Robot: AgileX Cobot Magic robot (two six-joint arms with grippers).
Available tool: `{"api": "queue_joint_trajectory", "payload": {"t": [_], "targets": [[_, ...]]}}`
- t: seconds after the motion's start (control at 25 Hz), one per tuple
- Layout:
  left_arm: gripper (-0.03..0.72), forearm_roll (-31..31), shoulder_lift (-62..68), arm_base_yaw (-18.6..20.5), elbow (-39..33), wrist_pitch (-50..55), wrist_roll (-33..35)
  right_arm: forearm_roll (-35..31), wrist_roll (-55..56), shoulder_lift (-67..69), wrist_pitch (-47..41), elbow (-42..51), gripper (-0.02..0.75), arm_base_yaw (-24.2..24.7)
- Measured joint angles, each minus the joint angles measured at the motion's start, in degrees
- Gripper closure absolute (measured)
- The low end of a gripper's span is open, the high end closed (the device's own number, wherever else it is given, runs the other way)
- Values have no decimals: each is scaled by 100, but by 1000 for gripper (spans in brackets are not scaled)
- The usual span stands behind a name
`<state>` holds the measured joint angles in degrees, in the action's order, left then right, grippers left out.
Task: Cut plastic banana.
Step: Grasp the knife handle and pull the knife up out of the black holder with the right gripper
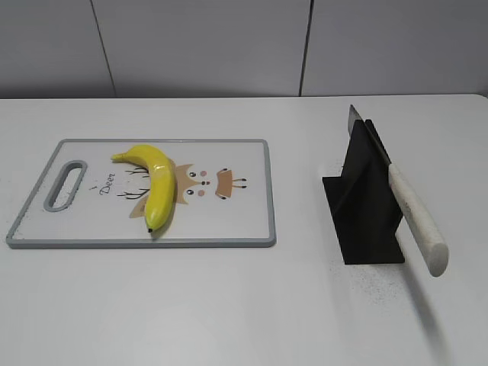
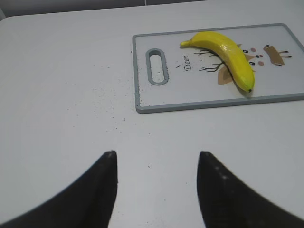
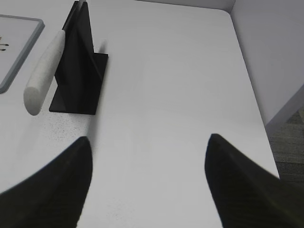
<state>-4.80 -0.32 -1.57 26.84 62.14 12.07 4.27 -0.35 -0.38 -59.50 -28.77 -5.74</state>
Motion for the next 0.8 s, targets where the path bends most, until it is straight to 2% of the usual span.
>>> {"api": "queue_joint_trajectory", "payload": {"t": [0.8], "targets": [[162, 0, 0, 0, 0, 0, 0, 0, 0, 0, 0, 0, 178, 0]]}}
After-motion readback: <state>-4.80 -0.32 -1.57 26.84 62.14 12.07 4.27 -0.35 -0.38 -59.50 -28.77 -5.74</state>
